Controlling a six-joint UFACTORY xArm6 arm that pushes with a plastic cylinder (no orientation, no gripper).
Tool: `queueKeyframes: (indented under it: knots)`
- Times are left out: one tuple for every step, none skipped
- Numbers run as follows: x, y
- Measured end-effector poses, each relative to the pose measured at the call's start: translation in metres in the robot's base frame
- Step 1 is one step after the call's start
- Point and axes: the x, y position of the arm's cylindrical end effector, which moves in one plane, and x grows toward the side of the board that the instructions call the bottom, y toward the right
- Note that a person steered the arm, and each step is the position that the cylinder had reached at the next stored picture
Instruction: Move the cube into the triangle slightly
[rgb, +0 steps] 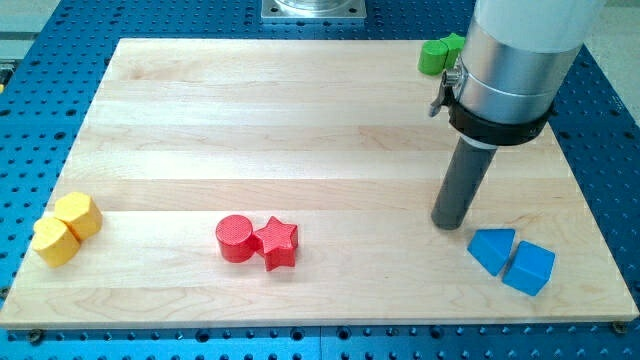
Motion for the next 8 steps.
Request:
queueKeyframes:
  knots:
    - [0.0, 0.0]
    - [0.0, -0.003]
    - [0.002, -0.01]
    - [0.002, -0.01]
    - [-0.004, 0.021]
    - [-0.016, 0.076]
    - [0.005, 0.125]
    - [0.077, 0.139]
